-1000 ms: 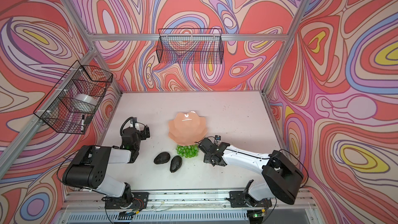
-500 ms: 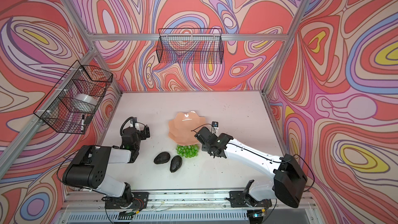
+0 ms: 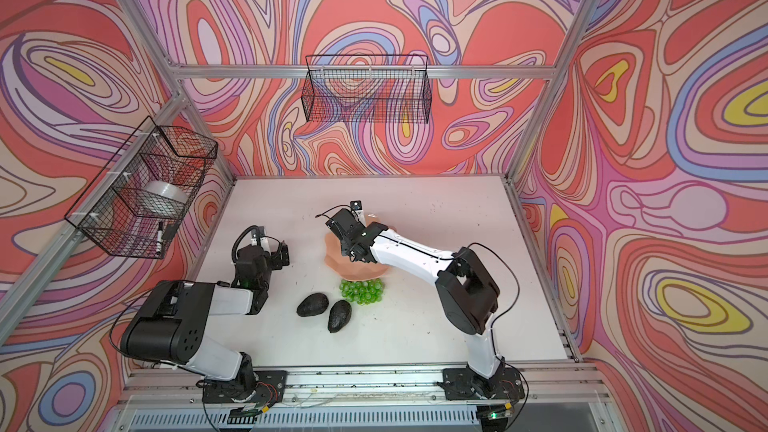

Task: Place and organize the fake fruits in the fruit bowl
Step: 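Lift the red apple with the right gripper and lower it into the bowl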

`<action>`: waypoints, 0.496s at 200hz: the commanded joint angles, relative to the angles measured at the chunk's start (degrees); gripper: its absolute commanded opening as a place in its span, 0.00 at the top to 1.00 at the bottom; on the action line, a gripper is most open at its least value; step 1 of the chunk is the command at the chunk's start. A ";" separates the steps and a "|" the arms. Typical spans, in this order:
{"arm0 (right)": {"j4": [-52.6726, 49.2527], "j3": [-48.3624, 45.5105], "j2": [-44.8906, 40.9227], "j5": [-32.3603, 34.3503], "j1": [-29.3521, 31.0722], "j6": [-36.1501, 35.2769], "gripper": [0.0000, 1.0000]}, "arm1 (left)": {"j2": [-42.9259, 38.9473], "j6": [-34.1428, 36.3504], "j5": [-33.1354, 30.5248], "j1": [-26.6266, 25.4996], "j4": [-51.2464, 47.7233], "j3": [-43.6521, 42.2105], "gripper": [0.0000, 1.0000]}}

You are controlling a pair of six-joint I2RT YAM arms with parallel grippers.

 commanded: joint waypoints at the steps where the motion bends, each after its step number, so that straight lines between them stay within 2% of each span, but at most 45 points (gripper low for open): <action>1: 1.53 3.09 3.16 -1.54 -1.19 -2.67 0.50 | 0.15 -0.45 -0.13 0.41 0.86 0.90 0.00; 99: 3.32 5.68 12.82 -4.74 -3.93 -2.85 0.48 | 0.10 -0.37 -0.08 0.41 0.84 0.91 0.00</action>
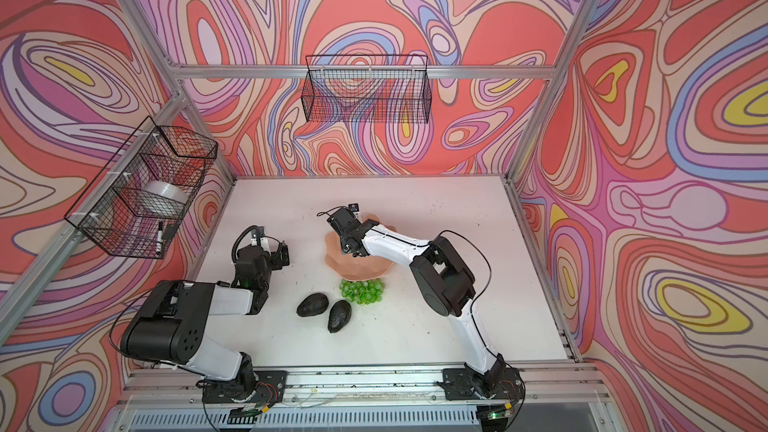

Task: Place and organize the fake fruits in the fruit bowl
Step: 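Lift the red apple with the right gripper and lower it into the bowl, then open the right gripper, move to the nearer avocado and grasp it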

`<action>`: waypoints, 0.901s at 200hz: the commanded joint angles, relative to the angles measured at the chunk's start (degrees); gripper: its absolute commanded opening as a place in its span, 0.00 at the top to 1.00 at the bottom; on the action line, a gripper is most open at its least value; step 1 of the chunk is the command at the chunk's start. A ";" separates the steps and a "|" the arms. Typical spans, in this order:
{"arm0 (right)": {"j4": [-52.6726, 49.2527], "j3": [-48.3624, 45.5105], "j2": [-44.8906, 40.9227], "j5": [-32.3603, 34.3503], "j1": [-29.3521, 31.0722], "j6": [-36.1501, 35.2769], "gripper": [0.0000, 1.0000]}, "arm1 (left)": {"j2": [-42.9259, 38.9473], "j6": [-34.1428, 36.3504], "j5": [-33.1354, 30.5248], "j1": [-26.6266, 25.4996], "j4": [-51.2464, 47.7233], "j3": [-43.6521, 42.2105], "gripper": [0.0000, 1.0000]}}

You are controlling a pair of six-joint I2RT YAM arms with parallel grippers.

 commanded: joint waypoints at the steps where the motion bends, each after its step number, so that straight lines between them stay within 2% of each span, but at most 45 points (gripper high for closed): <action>1: 0.92 0.74 1.96 -0.81 -0.46 -0.25 0.47 | 0.09 -0.36 -0.10 0.41 0.84 0.91 0.00; 19: 1.10 0.93 2.06 -1.18 -0.56 -0.25 0.42 | 0.14 -0.45 0.01 0.41 0.82 0.91 0.00; 74: 1.03 0.66 -1.23 -0.55 -0.61 -1.38 0.14 | 0.14 -0.44 -0.07 0.41 0.84 0.91 0.00; 105: -0.23 -0.97 -8.51 3.15 -0.03 -0.96 0.12 | 0.09 -0.45 -0.12 0.41 0.84 0.86 0.00; 130: -1.69 -5.89 -16.69 8.25 3.34 1.04 0.11 | 0.10 -0.43 -0.04 0.41 0.84 0.91 0.00; 149: -4.19 -10.25 -21.99 8.89 7.11 5.07 0.11 | 0.12 -0.43 -0.01 0.41 0.84 0.91 0.00; 180: -8.29 -18.09 -27.44 7.18 15.89 17.34 0.11 | 0.11 -0.44 -0.11 0.42 0.79 0.91 0.00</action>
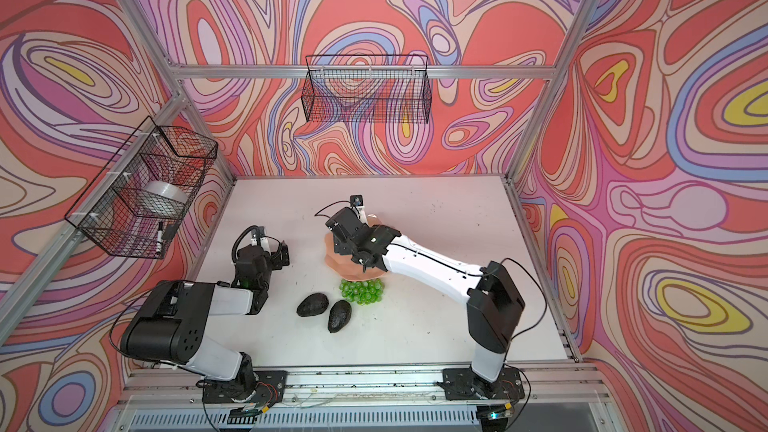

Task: Place and organize the fake fruits in the fruit bowl
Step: 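Open the right gripper, move to the nearer avocado and grasp it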

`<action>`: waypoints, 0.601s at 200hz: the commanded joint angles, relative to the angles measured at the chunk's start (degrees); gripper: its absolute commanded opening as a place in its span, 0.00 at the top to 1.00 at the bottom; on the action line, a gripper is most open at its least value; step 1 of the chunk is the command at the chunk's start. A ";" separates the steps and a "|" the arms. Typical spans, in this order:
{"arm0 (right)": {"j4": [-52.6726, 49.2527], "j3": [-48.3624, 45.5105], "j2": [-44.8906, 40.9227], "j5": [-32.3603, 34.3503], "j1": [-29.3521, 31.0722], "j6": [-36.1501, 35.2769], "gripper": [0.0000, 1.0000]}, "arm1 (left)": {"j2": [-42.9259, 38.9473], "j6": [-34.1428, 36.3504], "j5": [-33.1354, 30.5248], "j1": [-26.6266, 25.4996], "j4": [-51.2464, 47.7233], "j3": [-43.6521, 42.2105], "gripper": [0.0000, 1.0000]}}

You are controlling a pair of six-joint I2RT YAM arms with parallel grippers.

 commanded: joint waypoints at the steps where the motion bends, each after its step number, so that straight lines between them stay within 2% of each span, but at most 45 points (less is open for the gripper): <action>1: -5.99 -6.31 -1.21 -0.16 6.22 11.29 0.11 | 0.18 -0.44 -0.16 0.42 0.77 0.86 0.00; 25: -5.97 -9.53 -0.15 -2.89 14.09 20.85 0.11 | 0.15 -0.46 -0.04 0.41 0.80 0.88 0.00; 49: -5.99 -8.15 5.86 -5.64 18.70 25.61 0.11 | 0.09 -0.43 -0.08 0.50 0.82 0.91 0.00; 84: -1.49 -8.53 10.92 -9.43 20.04 28.29 0.11 | 0.16 -0.43 -0.08 0.43 0.84 0.91 0.00; 120: -1.31 -9.19 12.33 -8.65 20.07 28.83 0.11 | 0.09 -0.43 0.03 0.41 0.80 0.91 0.00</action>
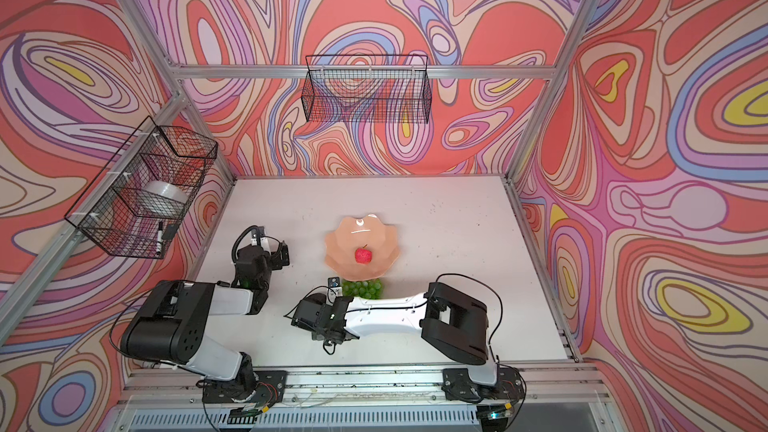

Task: Place and organize the fake fruits in the fruit bowl
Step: 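Open the right gripper, move to the nearer avocado and grasp it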

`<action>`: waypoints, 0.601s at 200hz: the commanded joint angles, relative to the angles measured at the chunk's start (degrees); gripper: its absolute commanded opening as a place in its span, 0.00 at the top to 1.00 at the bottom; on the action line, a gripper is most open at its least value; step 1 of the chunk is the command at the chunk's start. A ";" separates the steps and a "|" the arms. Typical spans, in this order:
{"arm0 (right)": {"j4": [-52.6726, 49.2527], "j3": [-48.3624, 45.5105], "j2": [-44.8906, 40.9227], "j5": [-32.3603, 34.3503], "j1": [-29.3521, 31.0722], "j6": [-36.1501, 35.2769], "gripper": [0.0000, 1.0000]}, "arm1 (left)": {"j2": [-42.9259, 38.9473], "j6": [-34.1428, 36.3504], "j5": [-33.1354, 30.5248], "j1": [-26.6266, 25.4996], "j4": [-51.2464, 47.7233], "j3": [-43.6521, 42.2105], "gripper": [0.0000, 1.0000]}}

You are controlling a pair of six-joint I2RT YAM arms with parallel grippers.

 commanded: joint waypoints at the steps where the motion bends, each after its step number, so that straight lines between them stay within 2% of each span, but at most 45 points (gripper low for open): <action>1: 1.25 -0.51 0.44 0.07 -0.06 2.29 0.11 | 0.13 -0.43 -0.03 0.41 0.79 0.91 0.00; 65: 0.21 -0.79 2.64 3.69 -1.48 4.03 0.13 | 0.09 -0.44 -0.02 0.41 0.82 0.91 0.00; 102: 0.51 -0.80 2.99 5.45 -2.13 3.98 0.22 | 0.11 -0.48 -0.03 0.41 0.85 0.91 0.00; 120: 0.71 -0.89 2.78 5.81 -2.12 3.61 0.30 | 0.09 -0.43 -0.05 0.41 0.81 0.89 0.00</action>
